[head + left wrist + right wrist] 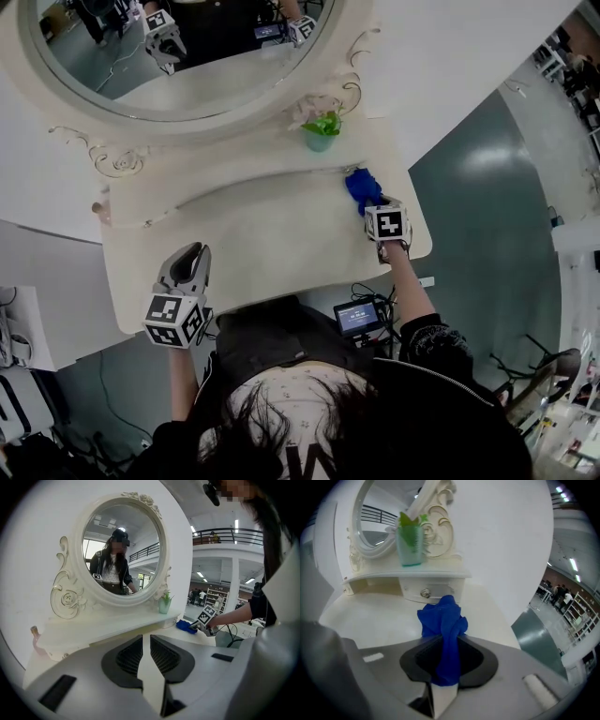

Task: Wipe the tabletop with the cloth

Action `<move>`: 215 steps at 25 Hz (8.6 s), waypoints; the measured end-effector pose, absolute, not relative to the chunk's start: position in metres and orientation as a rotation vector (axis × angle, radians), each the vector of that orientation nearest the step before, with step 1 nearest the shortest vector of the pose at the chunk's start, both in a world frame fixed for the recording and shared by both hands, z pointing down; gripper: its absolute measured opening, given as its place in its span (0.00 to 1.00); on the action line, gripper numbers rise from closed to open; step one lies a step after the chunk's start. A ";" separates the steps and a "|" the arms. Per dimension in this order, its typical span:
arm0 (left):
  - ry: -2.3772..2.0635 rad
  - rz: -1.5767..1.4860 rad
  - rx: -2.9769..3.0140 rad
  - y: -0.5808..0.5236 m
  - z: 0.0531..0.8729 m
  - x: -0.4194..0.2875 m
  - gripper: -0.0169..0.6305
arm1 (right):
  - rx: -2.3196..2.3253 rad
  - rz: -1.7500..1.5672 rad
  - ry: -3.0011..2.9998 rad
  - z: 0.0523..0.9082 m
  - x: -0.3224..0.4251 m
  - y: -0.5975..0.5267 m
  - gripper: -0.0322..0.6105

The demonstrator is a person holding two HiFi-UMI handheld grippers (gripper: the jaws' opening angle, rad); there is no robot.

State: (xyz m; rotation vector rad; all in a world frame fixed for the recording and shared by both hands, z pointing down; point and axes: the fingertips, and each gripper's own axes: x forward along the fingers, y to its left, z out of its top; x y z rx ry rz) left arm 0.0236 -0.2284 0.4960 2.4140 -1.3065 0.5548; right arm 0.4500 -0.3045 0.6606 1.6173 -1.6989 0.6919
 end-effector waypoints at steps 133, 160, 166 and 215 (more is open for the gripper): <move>-1.374 0.524 2.385 -0.093 0.495 0.096 0.08 | 1.705 0.641 -1.734 0.659 0.562 -0.226 0.19; -1.606 0.435 2.163 -0.009 0.495 -0.147 0.08 | 1.441 0.621 -2.159 0.564 0.207 -0.226 0.19; -1.642 0.425 2.122 0.017 0.501 -0.222 0.08 | 1.206 0.596 -2.321 0.550 0.029 -0.196 0.19; -1.556 0.469 2.194 -0.020 0.501 -0.162 0.08 | 0.946 0.506 -2.167 0.657 0.036 -0.140 0.19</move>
